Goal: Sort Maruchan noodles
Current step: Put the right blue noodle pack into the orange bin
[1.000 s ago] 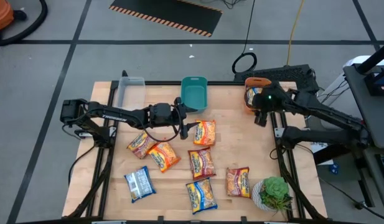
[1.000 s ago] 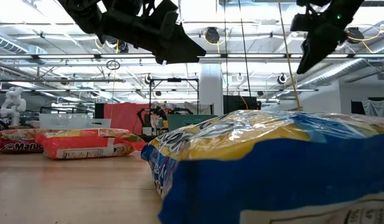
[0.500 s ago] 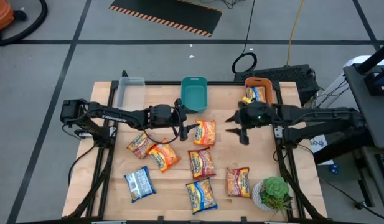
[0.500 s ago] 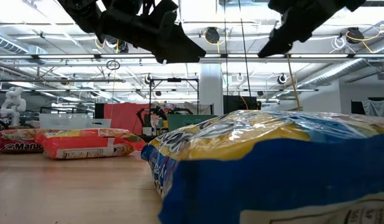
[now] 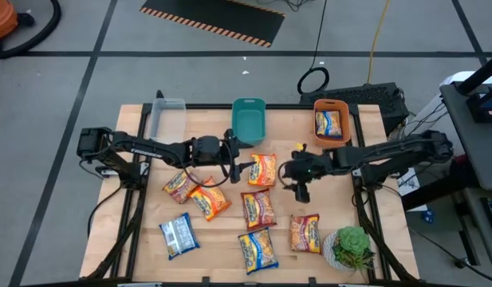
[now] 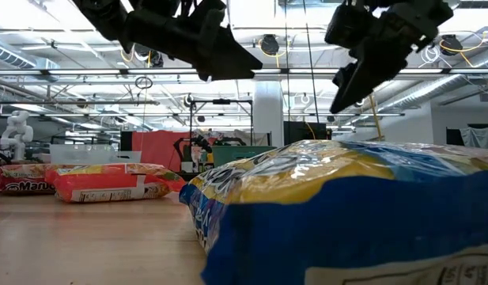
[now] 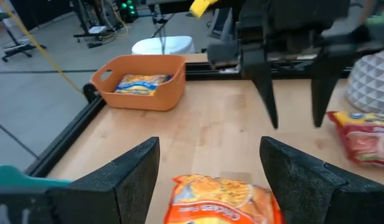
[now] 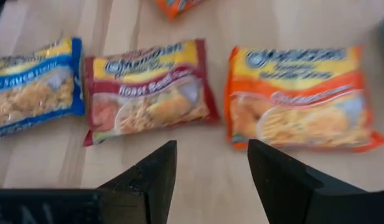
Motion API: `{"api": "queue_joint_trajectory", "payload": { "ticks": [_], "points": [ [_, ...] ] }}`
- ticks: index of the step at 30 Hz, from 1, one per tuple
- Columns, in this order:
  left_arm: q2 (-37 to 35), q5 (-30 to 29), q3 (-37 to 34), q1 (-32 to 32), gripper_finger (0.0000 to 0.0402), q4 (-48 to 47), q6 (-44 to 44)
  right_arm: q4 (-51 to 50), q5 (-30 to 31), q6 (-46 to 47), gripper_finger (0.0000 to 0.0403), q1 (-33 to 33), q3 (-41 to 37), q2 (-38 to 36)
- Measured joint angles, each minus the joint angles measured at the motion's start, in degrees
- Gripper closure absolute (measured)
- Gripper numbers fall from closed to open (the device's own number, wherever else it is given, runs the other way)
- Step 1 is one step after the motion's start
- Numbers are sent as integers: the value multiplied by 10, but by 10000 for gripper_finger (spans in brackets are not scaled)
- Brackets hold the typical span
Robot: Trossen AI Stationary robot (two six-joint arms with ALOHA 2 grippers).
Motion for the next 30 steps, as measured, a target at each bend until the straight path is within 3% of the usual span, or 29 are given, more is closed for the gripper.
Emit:
{"api": "queue_joint_trajectory", "payload": {
  "ticks": [7,18,24,30],
  "points": [
    [0,0,0,-37,121,13,-2,5,5,84,211,72,0,11],
    [0,0,0,-105,121,13,-28,41,136,308,211,210,0,11],
    [0,0,0,-149,121,0,-32,141,176,323,211,257,0,30],
    [0,28,0,-184,121,-38,-35,179,163,302,211,265,35,105]
  ]
}}
